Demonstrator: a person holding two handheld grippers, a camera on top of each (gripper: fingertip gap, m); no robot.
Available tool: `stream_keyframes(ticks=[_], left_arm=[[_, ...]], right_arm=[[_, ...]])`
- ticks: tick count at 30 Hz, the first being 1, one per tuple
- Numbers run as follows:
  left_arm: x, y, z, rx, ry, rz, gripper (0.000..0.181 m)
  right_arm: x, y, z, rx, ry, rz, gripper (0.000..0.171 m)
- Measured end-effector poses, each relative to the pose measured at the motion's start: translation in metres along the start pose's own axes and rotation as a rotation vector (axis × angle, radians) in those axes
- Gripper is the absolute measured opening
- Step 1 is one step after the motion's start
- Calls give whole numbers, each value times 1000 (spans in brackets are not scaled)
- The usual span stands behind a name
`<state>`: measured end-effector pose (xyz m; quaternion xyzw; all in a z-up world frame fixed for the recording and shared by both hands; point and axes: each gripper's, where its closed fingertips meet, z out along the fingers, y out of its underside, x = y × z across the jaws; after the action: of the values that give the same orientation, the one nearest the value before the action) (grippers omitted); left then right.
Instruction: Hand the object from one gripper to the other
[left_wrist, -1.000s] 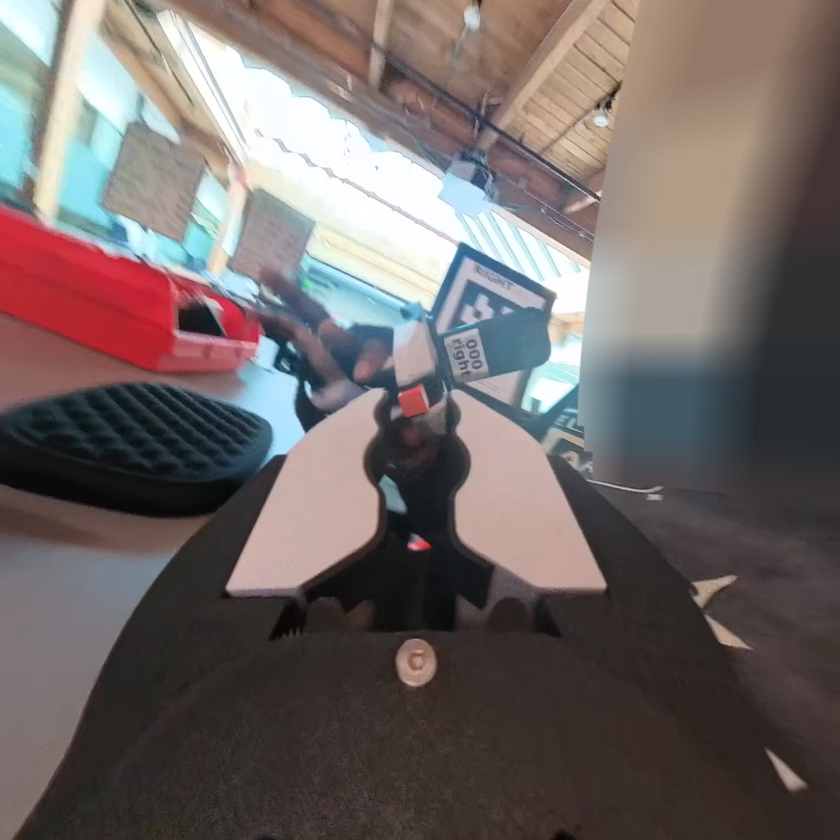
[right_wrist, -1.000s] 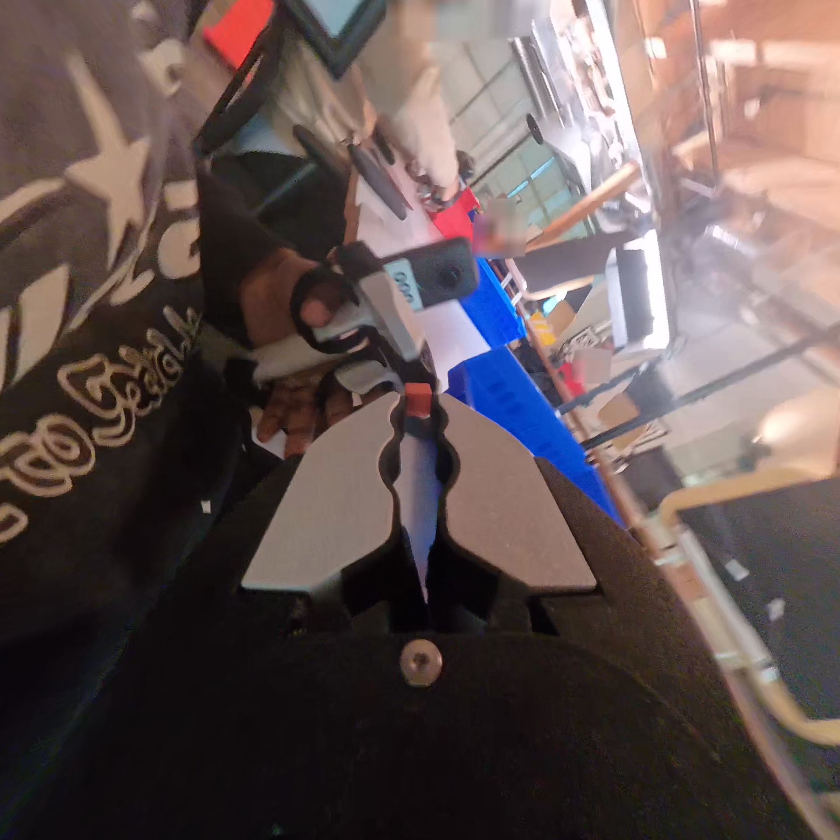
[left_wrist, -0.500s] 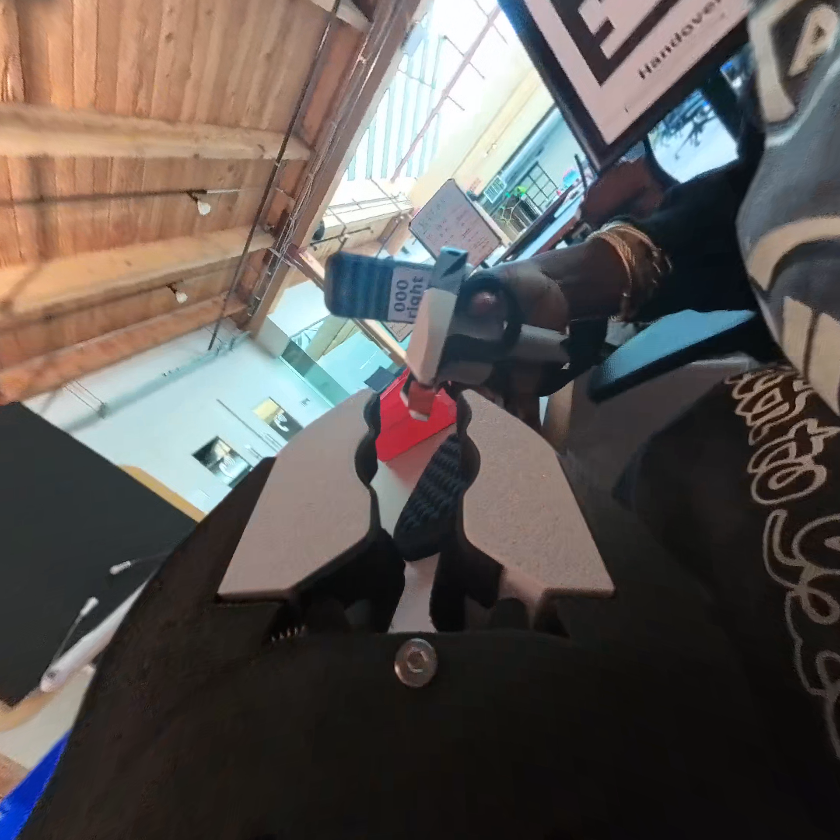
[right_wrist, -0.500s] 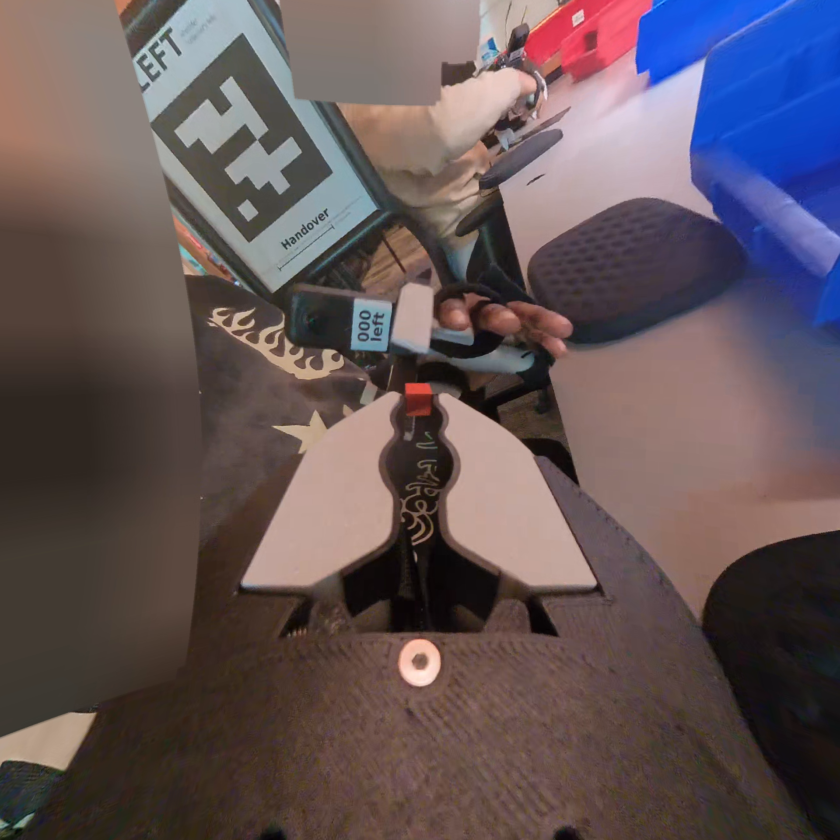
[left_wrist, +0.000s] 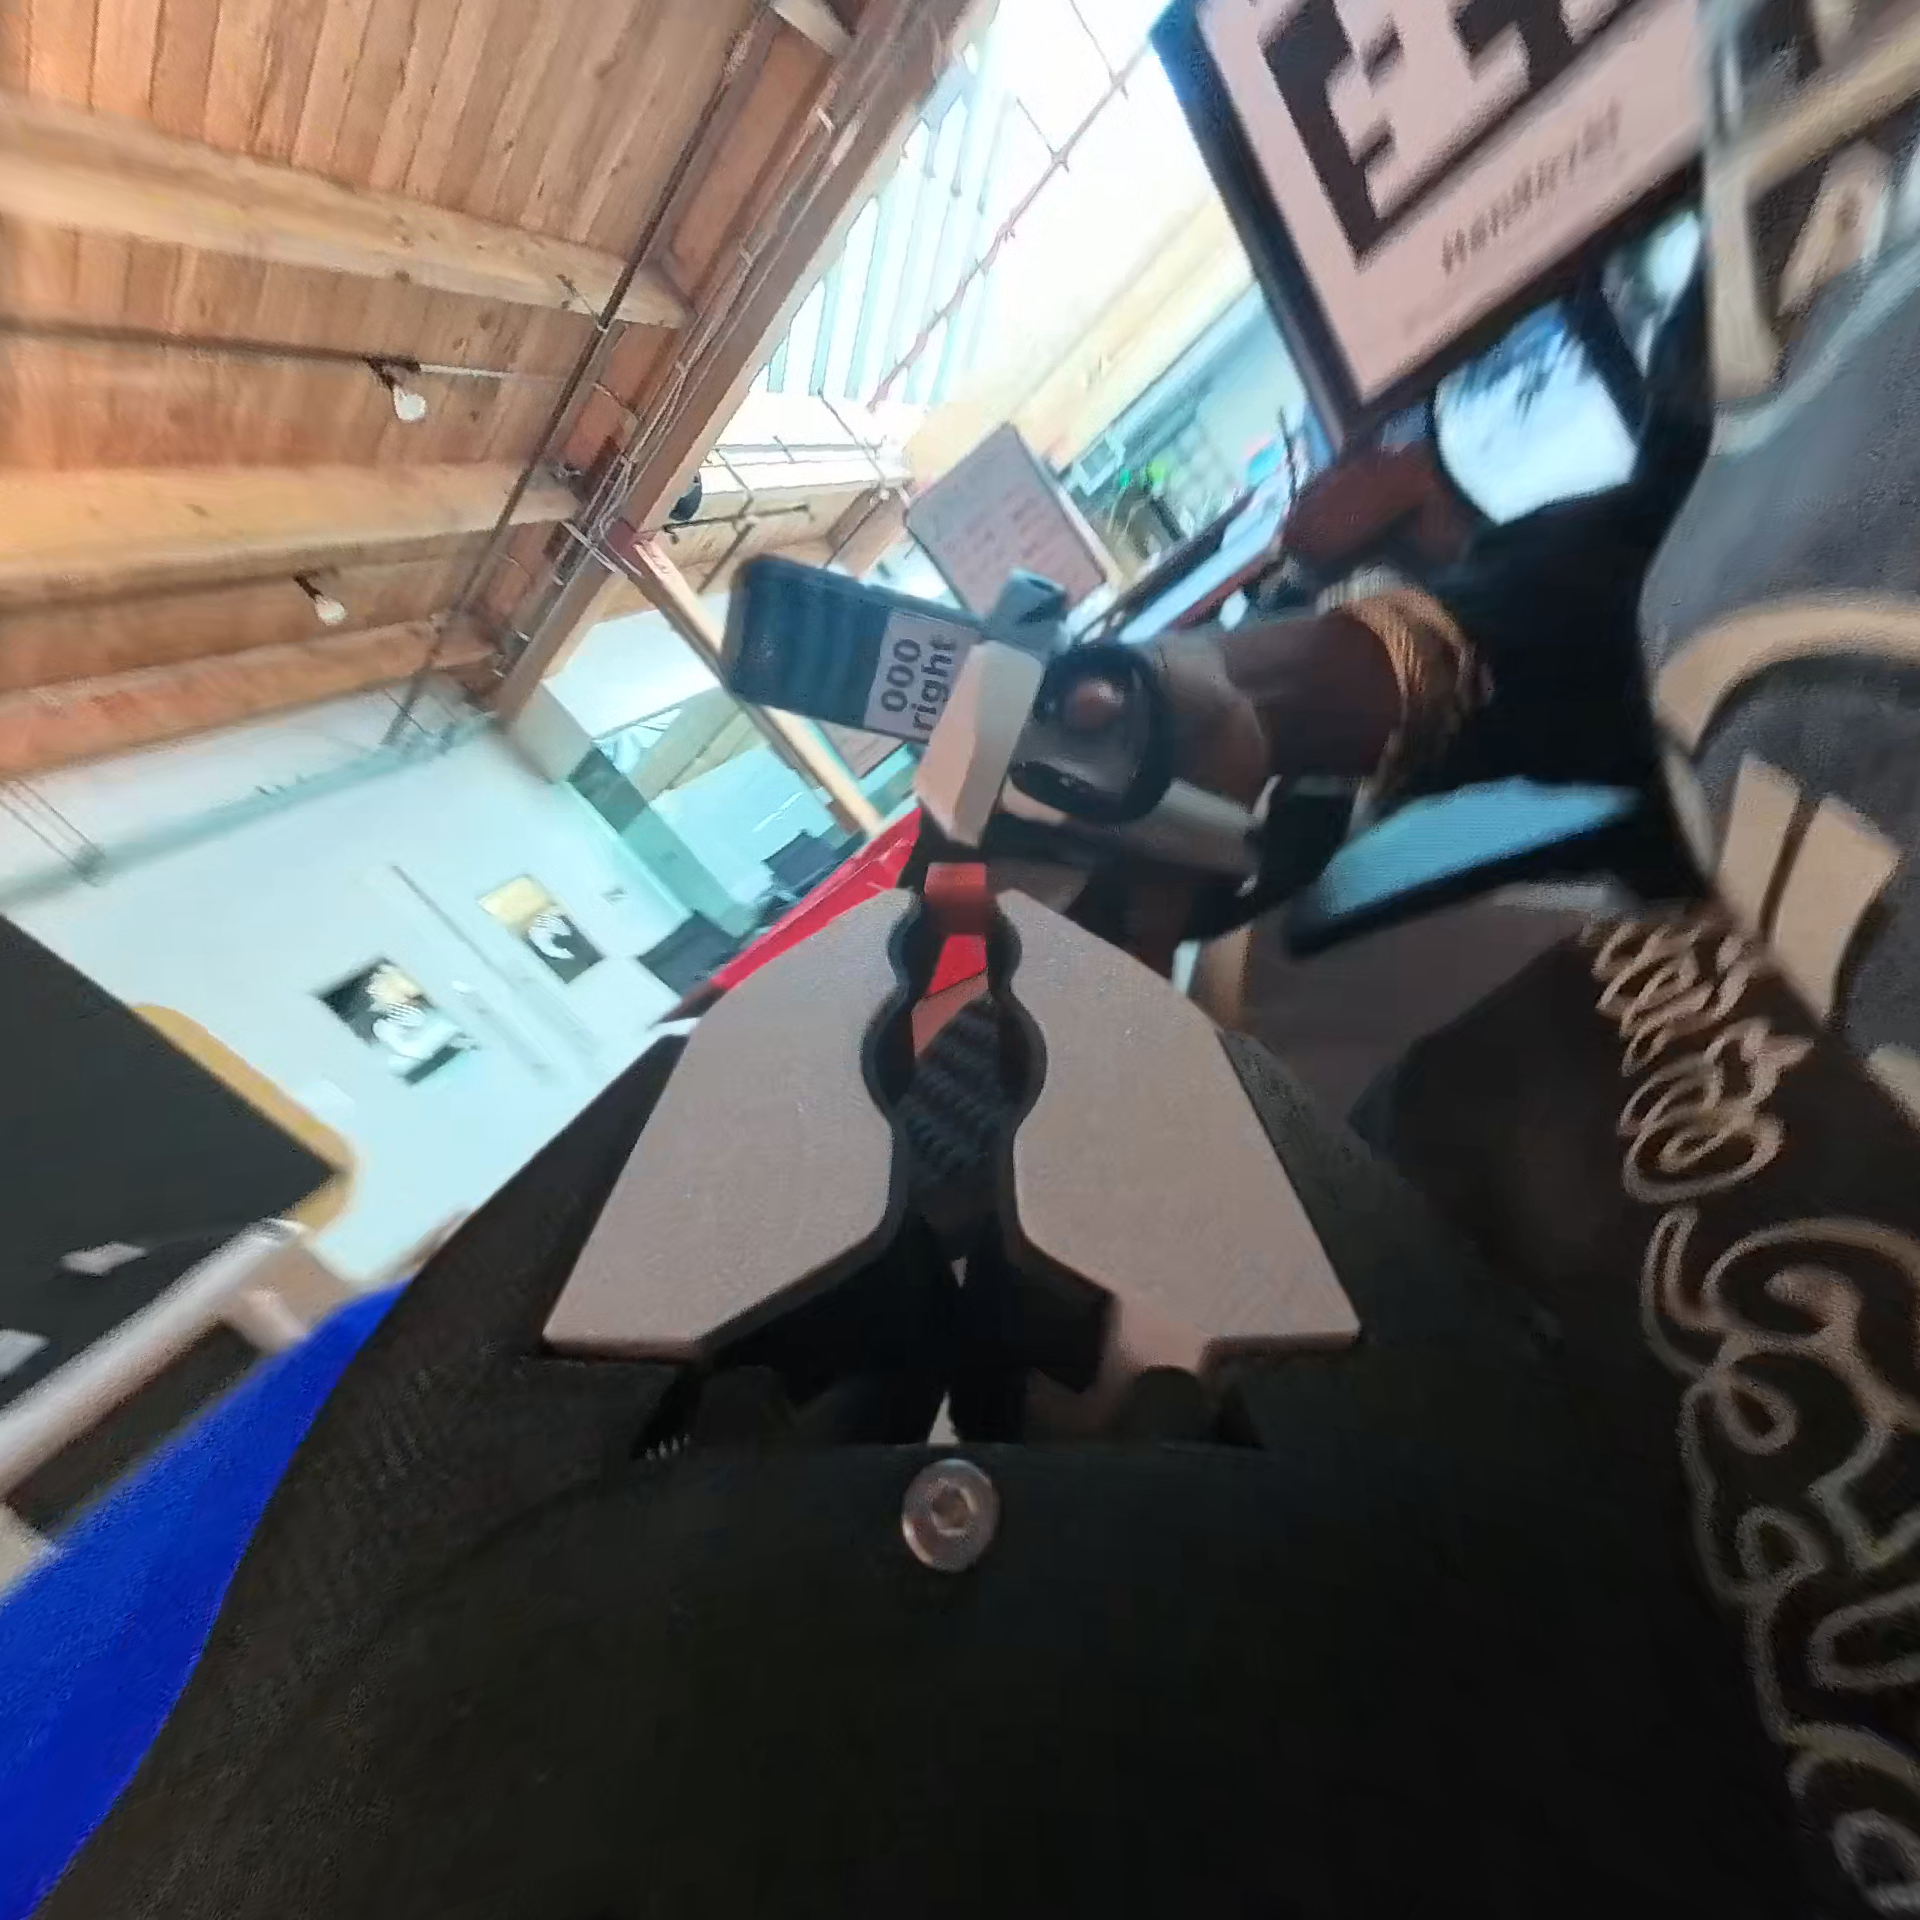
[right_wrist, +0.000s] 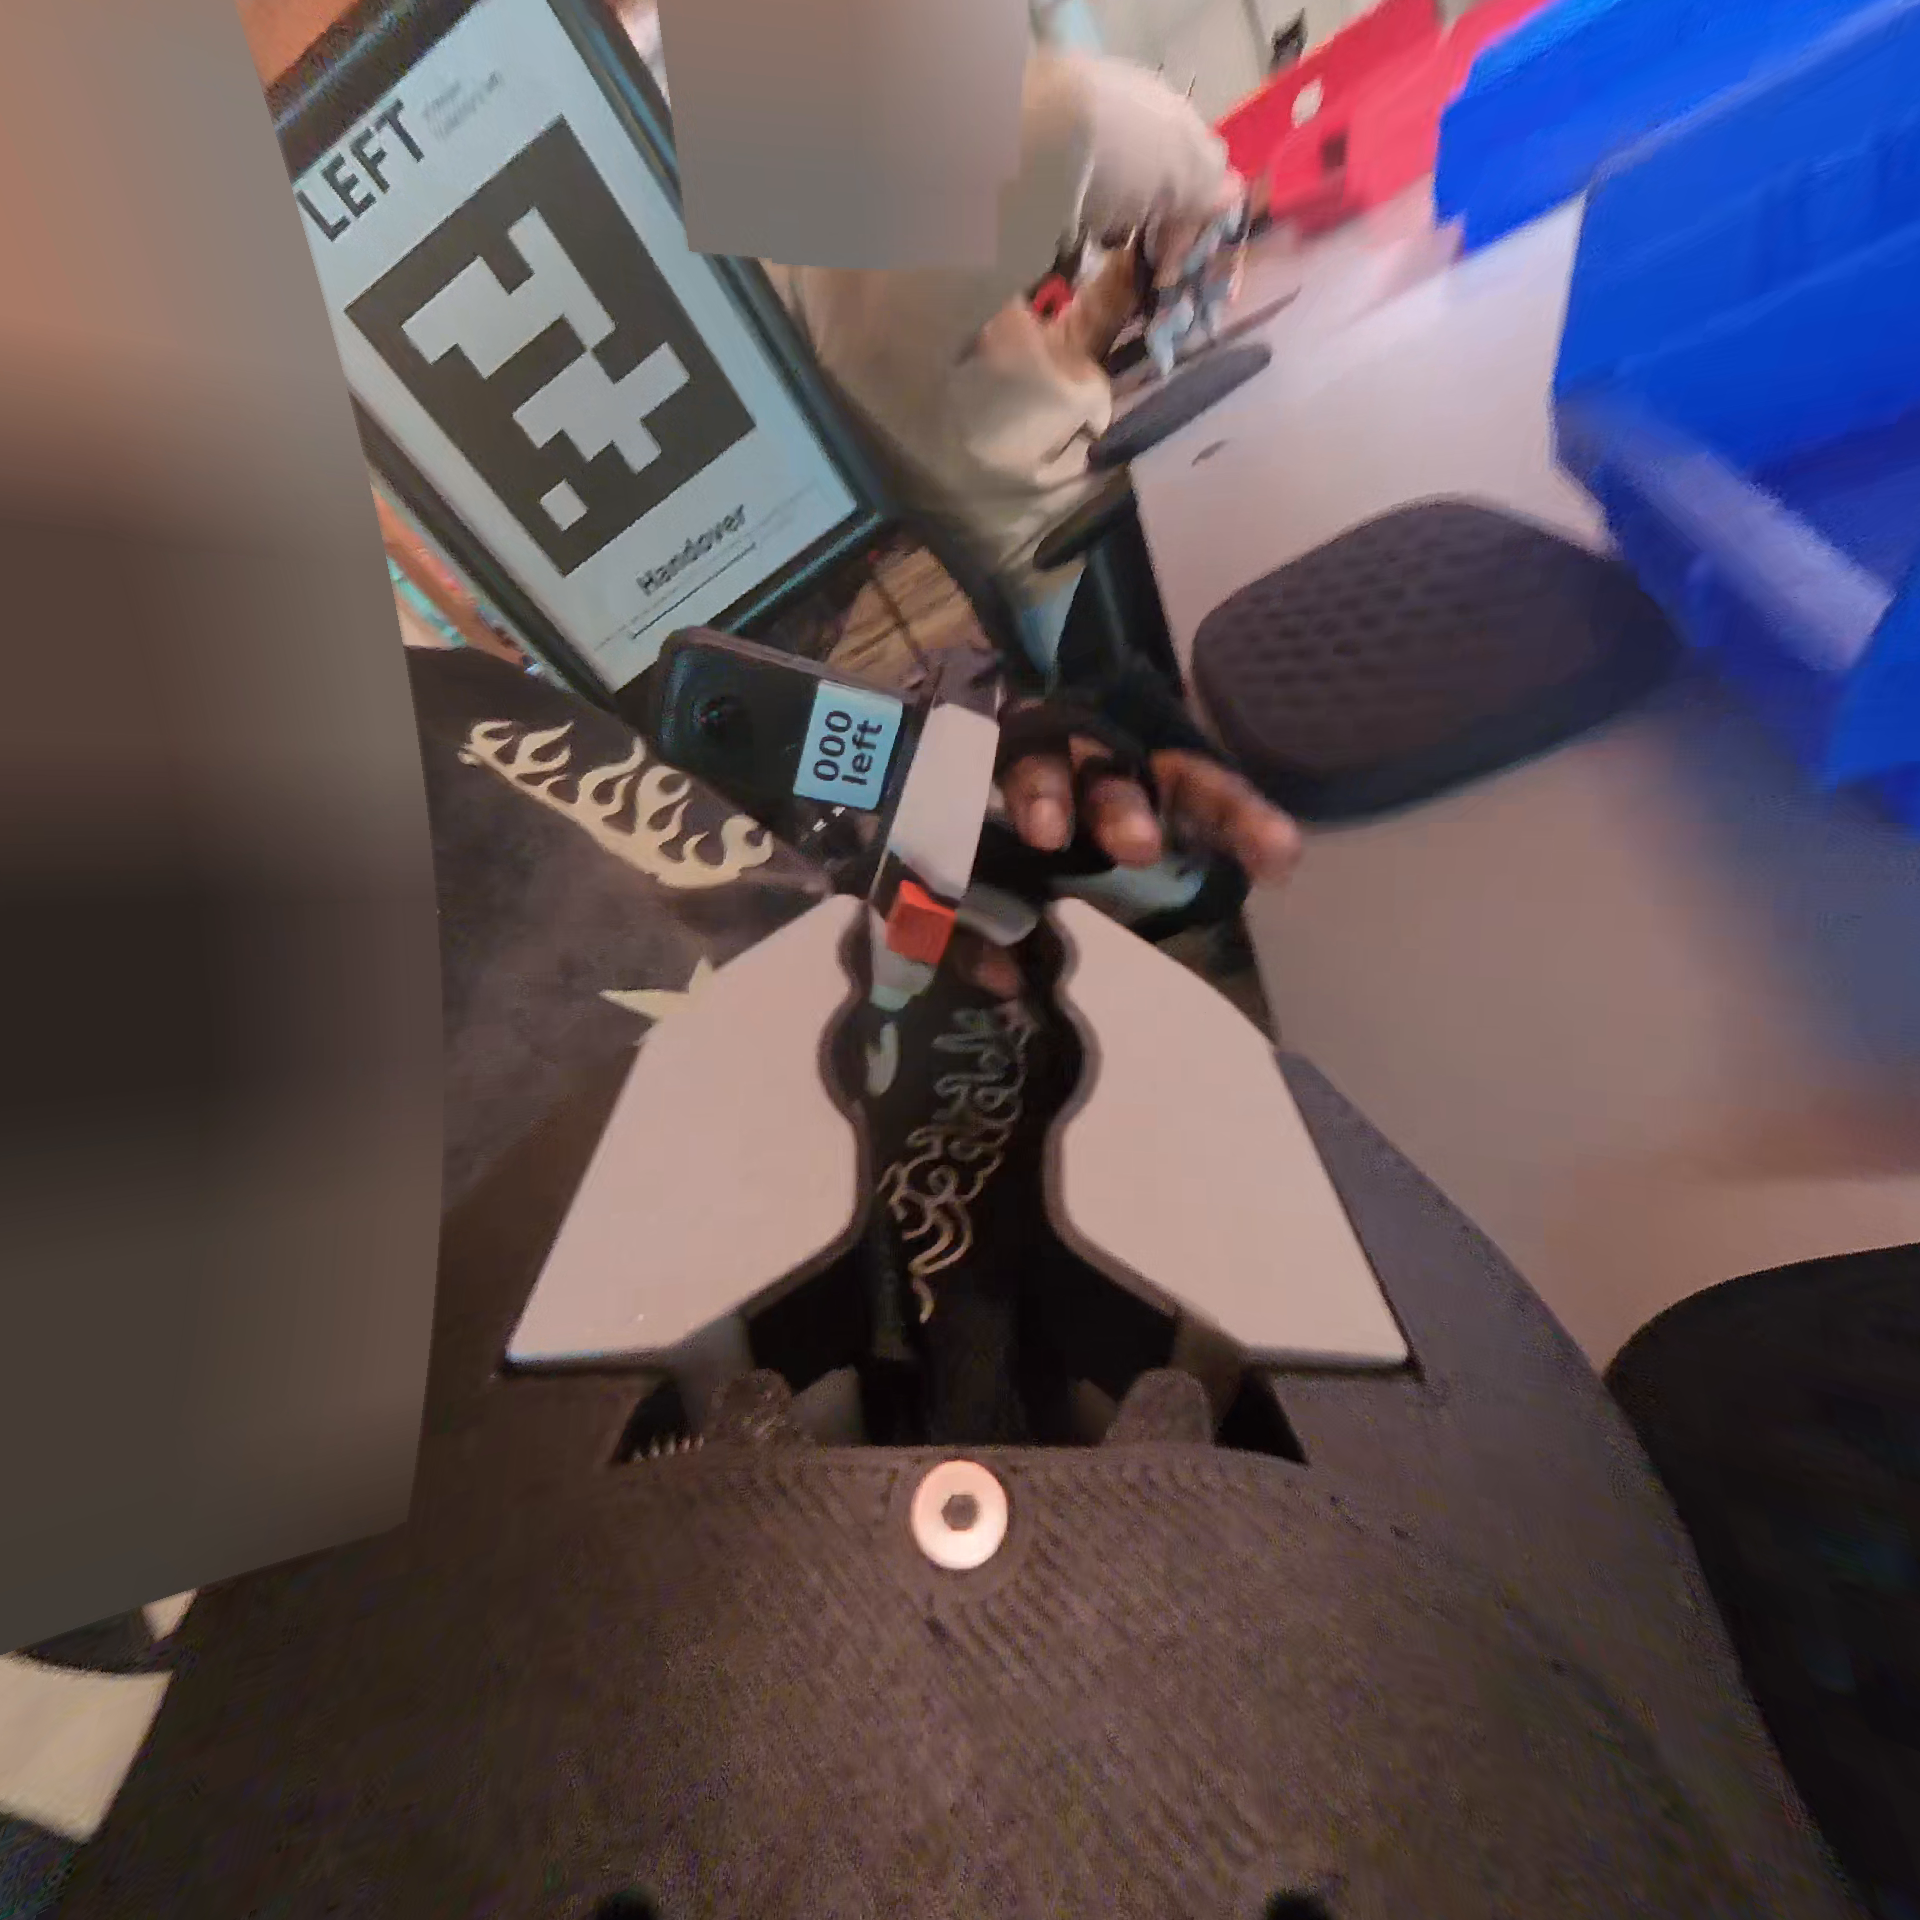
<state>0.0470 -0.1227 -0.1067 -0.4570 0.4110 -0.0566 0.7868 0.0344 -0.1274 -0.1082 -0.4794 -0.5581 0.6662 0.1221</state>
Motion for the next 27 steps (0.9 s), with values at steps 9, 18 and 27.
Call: stream_keyframes(ticks=[9, 18, 27], left_arm=[[0, -11, -11, 204, 405, -1238, 10], [8, -9, -10, 178, 481, -1381, 9], [12, -2, -6, 125, 468, -1381, 11]], right_arm=[[-25, -21, -11, 152, 223, -1104, 47], [-12, 3, 3, -66, 343, -1471, 22], [-4, 9, 5, -143, 367, -1456, 10]])
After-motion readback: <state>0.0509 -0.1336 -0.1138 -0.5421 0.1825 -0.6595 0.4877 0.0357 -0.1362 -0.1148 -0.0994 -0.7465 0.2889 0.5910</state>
